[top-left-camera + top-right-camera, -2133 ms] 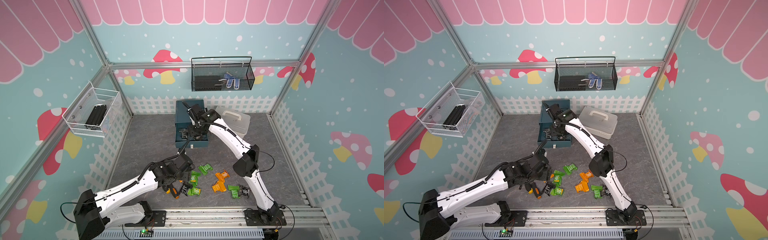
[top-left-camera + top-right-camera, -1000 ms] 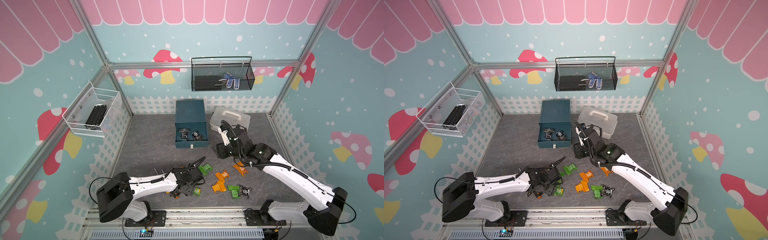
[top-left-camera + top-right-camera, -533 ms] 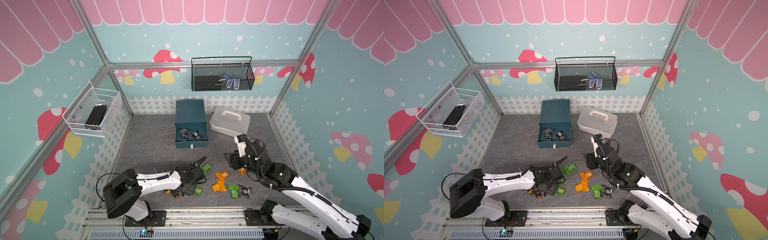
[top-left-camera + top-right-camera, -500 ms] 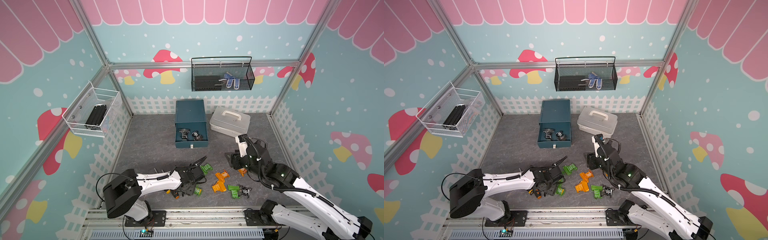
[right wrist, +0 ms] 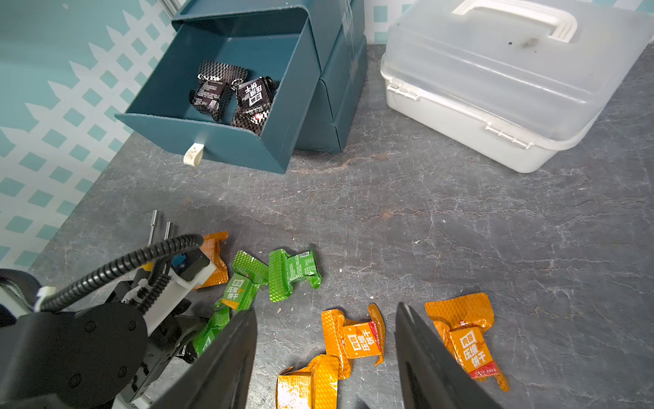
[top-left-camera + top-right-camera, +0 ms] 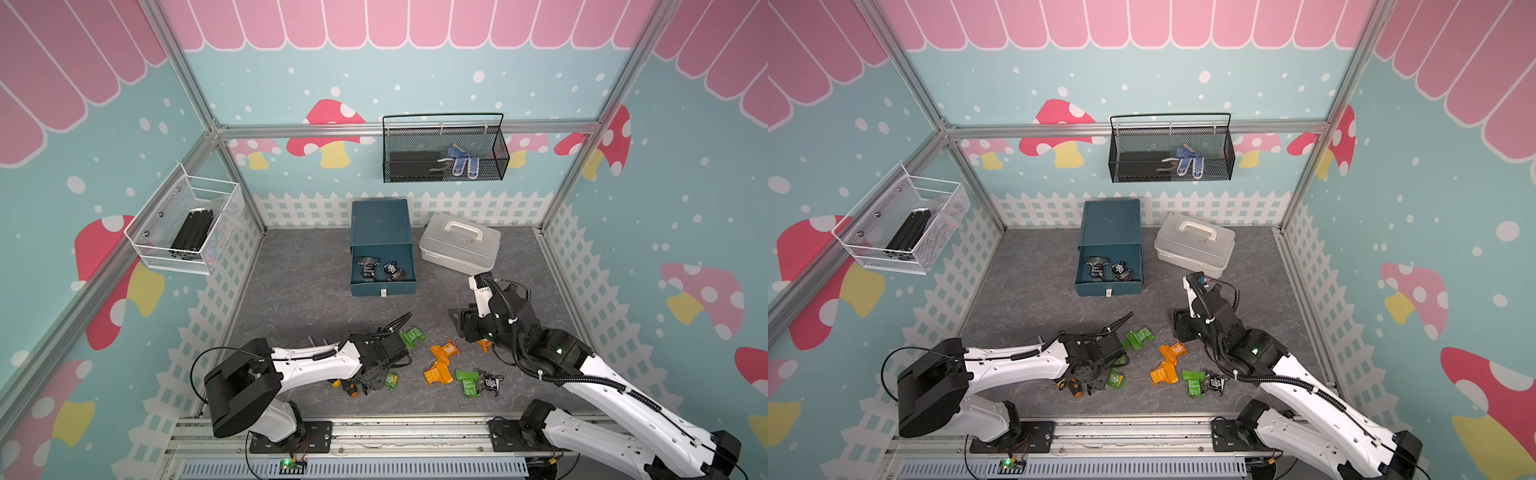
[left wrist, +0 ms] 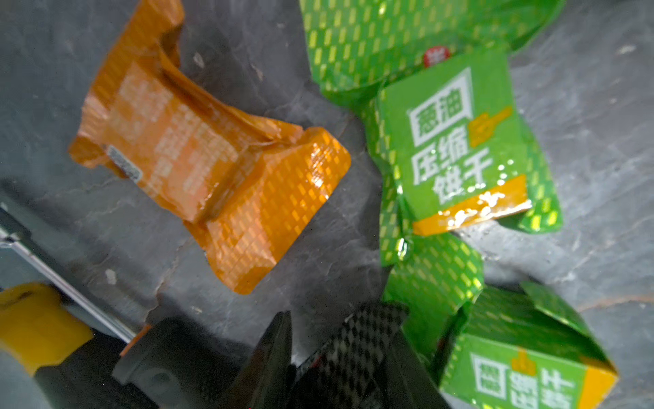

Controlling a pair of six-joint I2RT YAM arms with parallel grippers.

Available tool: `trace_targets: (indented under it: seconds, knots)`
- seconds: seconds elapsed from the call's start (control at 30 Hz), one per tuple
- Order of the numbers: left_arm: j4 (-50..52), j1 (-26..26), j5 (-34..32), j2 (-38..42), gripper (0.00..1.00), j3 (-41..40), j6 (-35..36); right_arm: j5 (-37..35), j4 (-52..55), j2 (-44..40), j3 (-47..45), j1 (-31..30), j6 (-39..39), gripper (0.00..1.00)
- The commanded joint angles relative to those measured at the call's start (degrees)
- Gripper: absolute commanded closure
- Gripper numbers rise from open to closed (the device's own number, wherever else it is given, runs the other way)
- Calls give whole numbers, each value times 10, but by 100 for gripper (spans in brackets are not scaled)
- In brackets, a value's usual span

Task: Place the cookies into the drawer by color
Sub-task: Pick up the cookie at the center of the board, then place the cookie at the center of the board.

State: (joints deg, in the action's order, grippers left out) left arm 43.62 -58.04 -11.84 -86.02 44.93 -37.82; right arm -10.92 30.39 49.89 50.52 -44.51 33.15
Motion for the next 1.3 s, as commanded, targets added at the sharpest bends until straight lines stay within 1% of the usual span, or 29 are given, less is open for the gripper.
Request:
trace_targets:
  seconds: [0.0, 0.17, 0.23, 0.37, 0.5, 0.6, 0.67, 0.87, 0.9, 0.97, 1.07, 1.17, 1.23, 1.27]
  knots:
    - [14, 5, -18, 0, 65, 10, 2, 6, -19, -6, -11, 2, 10, 35]
    - [13, 6, -25, -5, 67, 35, 8, 12, -39, -11, -30, 2, 12, 35]
    - [16, 8, -26, -6, 70, 41, 11, 17, -48, -7, -37, 2, 9, 35]
    - [29, 19, -41, 10, 72, 46, 10, 27, -61, 8, -46, 2, 7, 35]
    - [34, 45, -44, 45, 72, 46, 13, 29, -71, 18, -48, 2, 0, 35]
    - [21, 67, -37, 53, 71, 50, 23, 30, -77, 22, -51, 2, -6, 35]
    - [7, 75, -25, 38, 71, 47, 27, 34, -77, 25, -54, 2, -9, 35]
    - [-30, 77, 13, -62, 70, 56, 53, 38, -82, 16, -65, 2, -16, 35]
    - [-29, 78, 10, -76, 68, 67, 57, 36, -81, 13, -65, 2, -17, 35]
    - [-26, 78, 3, -90, 63, 78, 62, 35, -80, 6, -67, 2, -19, 35]
    - [-21, 79, -14, -78, 53, 84, 59, 35, -81, -6, -72, 2, -20, 35]
    - [-2, 81, -32, -55, 39, 91, 36, 38, -80, -15, -74, 2, -20, 35]
    - [31, 81, -35, -52, 33, 108, 18, 43, -81, -21, -77, 2, -20, 35]
    - [55, 81, -36, -53, 32, 119, 7, 46, -79, -26, -80, 2, -20, 35]
